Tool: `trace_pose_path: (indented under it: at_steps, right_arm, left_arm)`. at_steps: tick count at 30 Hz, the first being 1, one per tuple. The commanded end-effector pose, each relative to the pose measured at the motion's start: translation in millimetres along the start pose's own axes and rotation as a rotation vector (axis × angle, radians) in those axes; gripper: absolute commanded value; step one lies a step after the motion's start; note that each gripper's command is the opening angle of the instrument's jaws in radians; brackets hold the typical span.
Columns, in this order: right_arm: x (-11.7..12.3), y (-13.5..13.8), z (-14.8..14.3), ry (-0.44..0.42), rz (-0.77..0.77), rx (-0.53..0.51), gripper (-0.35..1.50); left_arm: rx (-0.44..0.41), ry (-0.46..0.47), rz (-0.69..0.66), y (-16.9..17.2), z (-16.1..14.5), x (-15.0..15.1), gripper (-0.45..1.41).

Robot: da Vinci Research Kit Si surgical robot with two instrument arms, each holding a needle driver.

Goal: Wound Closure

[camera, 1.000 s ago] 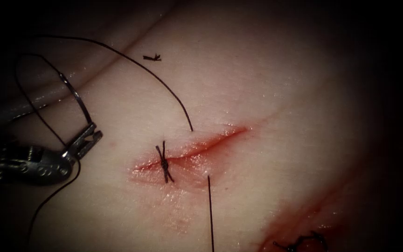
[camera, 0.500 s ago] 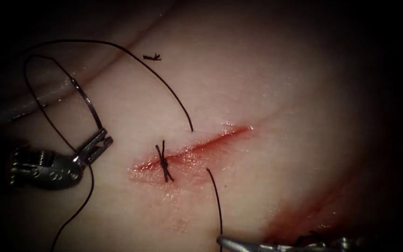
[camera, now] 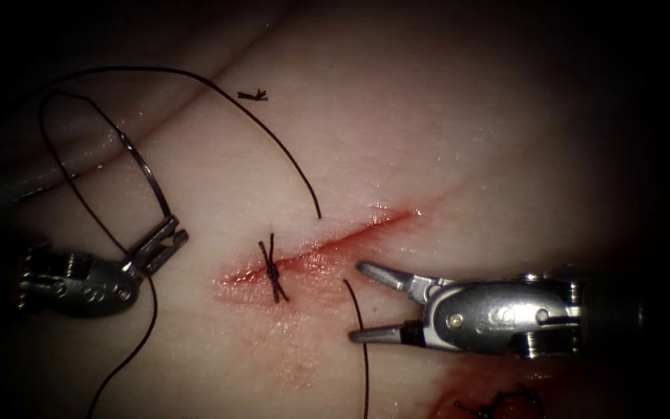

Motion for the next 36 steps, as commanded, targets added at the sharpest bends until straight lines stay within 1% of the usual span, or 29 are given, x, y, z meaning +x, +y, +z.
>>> trace_pose_path:
  at_steps: [1,7,11,15,18,20,29,30,32,33,34,35,36]
  right_arm:
    - [-1.0,0.0,0.6,0.006,0.005,0.009,1.38]
    - [-2.3,1.2,-0.3,0.002,-0.003,0.013,1.36]
    - [-3.2,1.6,-0.5,0.004,-0.008,0.007,1.36]
    - [-4.2,1.1,-0.1,0.010,-0.020,0.011,1.36]
    - [-4.9,0.0,0.7,0.015,-0.036,0.013,1.38]
    - [-4.9,-0.6,1.4,0.023,-0.040,0.018,1.38]
    - [-4.0,-1.3,3.1,0.035,-0.035,0.027,1.36]
    - [-3.9,-1.4,3.2,0.038,-0.035,0.030,1.30]
    - [-4.0,-1.7,2.9,0.042,-0.039,0.035,0.76]
    - [-4.1,-1.7,2.7,0.049,-0.039,0.049,0.13]
    - [-4.1,-1.8,2.4,0.051,-0.046,0.070,-0.35]
    - [-4.3,-1.7,2.1,0.041,-0.053,0.095,-0.35]
    - [-4.4,-1.8,1.7,0.039,-0.055,0.098,-0.35]
  left_arm:
    - [-0.002,0.001,0.000,0.9,0.3,-0.1,-0.45]
    - [-0.002,0.003,-0.006,1.0,0.4,-0.2,-0.45]
    - [-0.004,0.001,-0.005,1.0,0.4,-0.2,-0.45]
    - [-0.003,0.001,-0.004,1.1,0.4,-0.2,-0.45]
    - [-0.002,0.000,-0.004,1.1,0.4,-0.2,-0.45]
    - [-0.006,0.001,-0.004,1.1,0.4,-0.2,-0.45]
    - [-0.006,0.001,-0.004,1.2,0.4,-0.1,-0.45]
    - [-0.005,0.000,-0.004,1.2,0.4,-0.1,-0.45]
    - [-0.006,0.002,-0.004,1.3,0.5,0.0,-0.45]
    - [-0.008,0.004,-0.004,1.3,0.5,0.0,-0.45]
    - [-0.007,0.004,-0.004,1.3,0.5,0.0,-0.45]
    - [-0.007,0.004,-0.004,1.3,0.5,0.0,-0.45]
    - [-0.009,0.002,-0.003,1.3,0.5,0.0,-0.45]
